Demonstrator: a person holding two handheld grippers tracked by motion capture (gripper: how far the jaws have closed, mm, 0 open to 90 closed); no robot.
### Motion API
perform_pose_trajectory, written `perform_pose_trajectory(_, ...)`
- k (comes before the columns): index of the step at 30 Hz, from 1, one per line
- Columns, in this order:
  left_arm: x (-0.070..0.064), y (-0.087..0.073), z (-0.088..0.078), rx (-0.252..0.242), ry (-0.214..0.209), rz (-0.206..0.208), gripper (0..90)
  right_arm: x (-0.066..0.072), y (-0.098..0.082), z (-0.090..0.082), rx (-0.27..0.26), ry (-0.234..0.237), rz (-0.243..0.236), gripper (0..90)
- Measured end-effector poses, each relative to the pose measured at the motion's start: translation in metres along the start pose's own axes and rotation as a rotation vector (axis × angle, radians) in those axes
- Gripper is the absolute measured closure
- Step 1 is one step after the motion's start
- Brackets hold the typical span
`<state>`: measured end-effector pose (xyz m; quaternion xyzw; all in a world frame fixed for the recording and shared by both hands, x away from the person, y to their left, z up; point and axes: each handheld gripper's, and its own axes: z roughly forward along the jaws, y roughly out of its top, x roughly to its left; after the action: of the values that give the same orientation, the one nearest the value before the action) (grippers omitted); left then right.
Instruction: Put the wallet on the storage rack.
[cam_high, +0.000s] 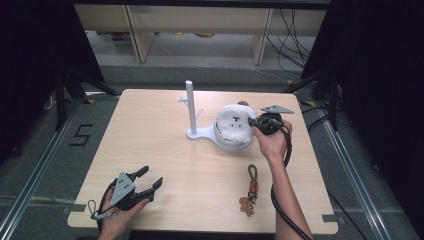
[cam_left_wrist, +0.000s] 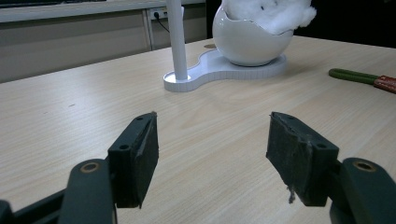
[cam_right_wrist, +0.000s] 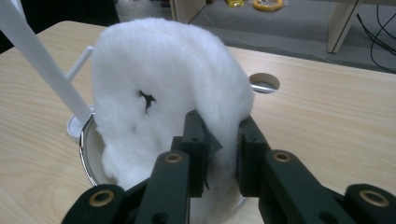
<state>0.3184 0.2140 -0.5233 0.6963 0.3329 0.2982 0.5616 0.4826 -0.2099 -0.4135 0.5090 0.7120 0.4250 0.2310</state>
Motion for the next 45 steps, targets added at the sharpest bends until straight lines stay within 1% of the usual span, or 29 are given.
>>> perform_pose_trajectory(1,0.0,0.0,0.0,0.0,0.0,0.0,33.3,0.0,-0.001,0.0,0.007,-0.011,0.006,78.0)
perform_pose_trajectory(3,0.0,0.0,0.0,0.0,0.0,0.0,33.4,-0.002,-0.003,0.003,-0.011,-0.01,0.001,77.7)
perform_pose_trajectory(7,0.0,0.0,0.0,0.0,0.0,0.0,33.4,-0.003,-0.003,0.004,-0.005,-0.013,-0.011,77.3)
perform_pose_trajectory(8,0.0,0.0,0.0,0.0,0.0,0.002,33.4,0.001,-0.003,0.004,0.002,-0.023,0.022,77.1)
perform_pose_trajectory(9,0.0,0.0,0.0,0.0,-0.001,0.003,33.4,-0.002,-0.004,0.005,-0.009,-0.027,-0.02,76.0)
perform_pose_trajectory(12,0.0,0.0,0.0,0.001,-0.001,0.005,33.4,-0.002,-0.004,0.005,-0.008,-0.024,-0.018,74.2)
perform_pose_trajectory(13,0.0,0.0,0.0,0.001,-0.001,0.003,33.4,-0.002,-0.004,0.005,-0.012,-0.032,-0.02,72.7)
perform_pose_trajectory(14,0.0,0.0,0.0,0.0,-0.001,0.0,33.4,-0.002,-0.004,0.005,-0.008,-0.023,-0.011,70.3)
perform_pose_trajectory(17,0.0,0.0,0.0,0.0,-0.001,-0.001,33.4,0.0,-0.003,0.002,0.001,-0.022,0.033,60.6)
perform_pose_trajectory(18,0.0,0.0,0.0,0.0,-0.001,0.0,33.4,-0.001,-0.003,0.002,-0.011,-0.015,0.022,58.0)
perform_pose_trajectory(19,0.0,0.0,0.0,0.0,-0.001,0.002,33.4,-0.001,-0.003,0.001,-0.014,-0.009,0.03,56.0)
perform_pose_trajectory(20,0.0,0.0,0.002,-0.021,-0.012,0.007,33.4,0.001,-0.003,0.0,-0.019,-0.013,0.053,54.4)
perform_pose_trajectory(21,0.0,0.0,0.002,-0.019,-0.01,0.003,33.4,0.001,-0.003,-0.002,-0.025,-0.014,0.062,52.5)
perform_pose_trajectory(23,-0.001,0.0,0.002,-0.018,-0.013,0.006,33.4,0.0,-0.002,-0.005,-0.04,-0.021,0.054,49.4)
perform_pose_trajectory(24,-0.001,0.0,0.003,-0.019,-0.016,0.007,33.4,0.004,-0.002,-0.008,-0.026,-0.027,0.097,47.6)
perform_pose_trajectory(26,-0.002,0.0,0.003,-0.018,-0.016,0.002,33.4,0.001,-0.001,-0.011,-0.031,-0.028,0.062,45.7)
perform_pose_trajectory(27,-0.002,0.001,0.001,0.0,-0.009,0.003,33.4,0.001,-0.001,-0.014,-0.031,-0.031,0.068,45.3)
perform_pose_trajectory(29,-0.002,0.001,0.002,-0.003,-0.01,0.004,33.4,0.0,-0.001,-0.018,-0.026,-0.03,0.061,43.4)
perform_pose_trajectory(30,-0.002,0.001,0.002,-0.003,-0.01,0.003,33.3,0.001,-0.001,-0.021,-0.014,-0.032,0.079,41.4)
perform_pose_trajectory(31,-0.002,0.001,0.002,-0.003,-0.01,0.003,33.4,-0.001,-0.003,-0.024,-0.01,-0.035,0.073,39.1)
perform_pose_trajectory(33,-0.002,0.001,0.002,-0.003,-0.01,0.002,33.3,-0.001,-0.004,-0.026,0.001,-0.034,0.074,39.1)
perform_pose_trajectory(34,-0.002,0.001,0.002,-0.003,-0.01,0.003,33.4,0.0,-0.006,-0.028,0.008,-0.037,0.088,39.0)
perform_pose_trajectory(36,-0.002,0.001,0.002,-0.003,-0.01,0.003,33.3,0.0,-0.01,-0.031,0.03,-0.022,0.078,39.1)
perform_pose_trajectory(38,-0.002,0.001,0.003,0.0,-0.01,0.006,33.3,0.001,-0.013,-0.033,0.052,-0.026,0.075,40.1)
perform_pose_trajectory(39,-0.002,0.001,0.002,0.002,-0.011,0.006,33.4,0.002,-0.015,-0.035,0.063,-0.017,0.092,40.7)
perform_pose_trajectory(42,-0.002,0.001,0.003,0.003,-0.011,0.004,33.3,0.003,-0.019,-0.039,0.094,-0.011,0.091,42.6)
perform_pose_trajectory(43,-0.002,0.001,0.003,0.002,-0.012,0.003,33.4,0.003,-0.023,-0.041,0.126,-0.015,0.072,43.8)
perform_pose_trajectory(44,-0.002,0.001,0.003,0.002,-0.012,0.003,33.3,0.003,-0.023,-0.041,0.126,-0.015,0.072,43.8)
perform_pose_trajectory(45,-0.002,0.001,0.003,0.002,-0.013,0.003,33.4,0.004,-0.027,-0.042,0.161,-0.009,0.07,44.1)
